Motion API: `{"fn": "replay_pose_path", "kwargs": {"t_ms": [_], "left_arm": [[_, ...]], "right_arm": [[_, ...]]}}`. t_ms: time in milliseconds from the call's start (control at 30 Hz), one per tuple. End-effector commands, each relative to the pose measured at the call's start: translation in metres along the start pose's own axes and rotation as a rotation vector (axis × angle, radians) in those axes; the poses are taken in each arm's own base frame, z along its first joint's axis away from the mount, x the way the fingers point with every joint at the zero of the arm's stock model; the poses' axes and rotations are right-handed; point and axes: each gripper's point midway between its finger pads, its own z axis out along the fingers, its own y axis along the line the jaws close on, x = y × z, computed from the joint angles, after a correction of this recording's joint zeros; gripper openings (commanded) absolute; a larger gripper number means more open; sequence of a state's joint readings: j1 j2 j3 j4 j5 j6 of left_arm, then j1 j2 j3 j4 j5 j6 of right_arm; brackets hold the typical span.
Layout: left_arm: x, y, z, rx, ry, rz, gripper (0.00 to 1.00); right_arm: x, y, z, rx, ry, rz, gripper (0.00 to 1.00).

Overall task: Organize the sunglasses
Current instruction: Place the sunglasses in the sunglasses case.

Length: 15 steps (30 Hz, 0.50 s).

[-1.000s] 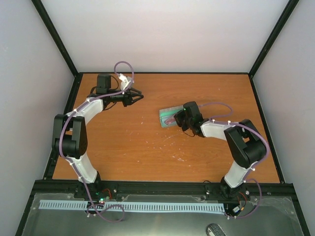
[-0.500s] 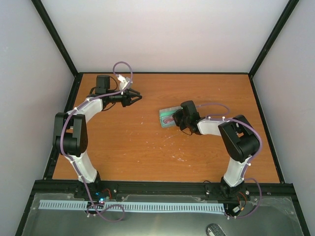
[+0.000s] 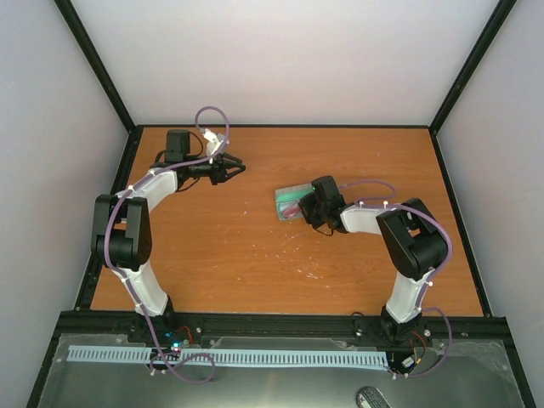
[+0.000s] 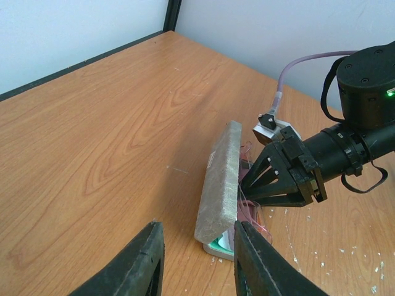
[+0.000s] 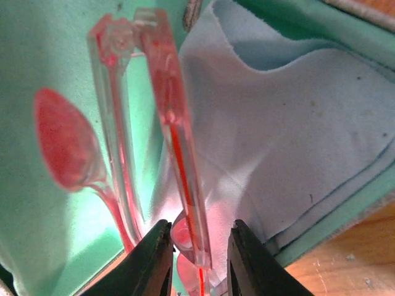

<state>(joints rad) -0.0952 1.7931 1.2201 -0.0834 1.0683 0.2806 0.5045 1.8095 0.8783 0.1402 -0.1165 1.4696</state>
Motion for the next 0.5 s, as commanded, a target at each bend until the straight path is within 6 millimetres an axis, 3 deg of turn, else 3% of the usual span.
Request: {"fn": "replay_pose_path", "kwargs": {"t_ms": [0,100,300,467], "left_arm": [[-0.006,-0.002,-0.002,0.021,-0.02,0.036,0.31],[-0.005,-0.003,-0.003,0.021,-0.019,0.034,0.31],[-0.003,-0.004,-0.003,0.026,-0.017,0.03,0.31],[-0.002,-0.007,-0.004,0.028,-0.017,0.033,0.31]], "right_arm": [[-0.004,-0.005,0.0,0.021,-0.01,0.003,0.26],[-0.005,-0.004,-0.006,0.027,-0.02,-0.001,0.29],[-0.004,-0.007,-0.014,0.039,-0.02,0.0,0.06],[0.002,-0.01,-0.01,0.036,0.012,0.018,0.05]]}}
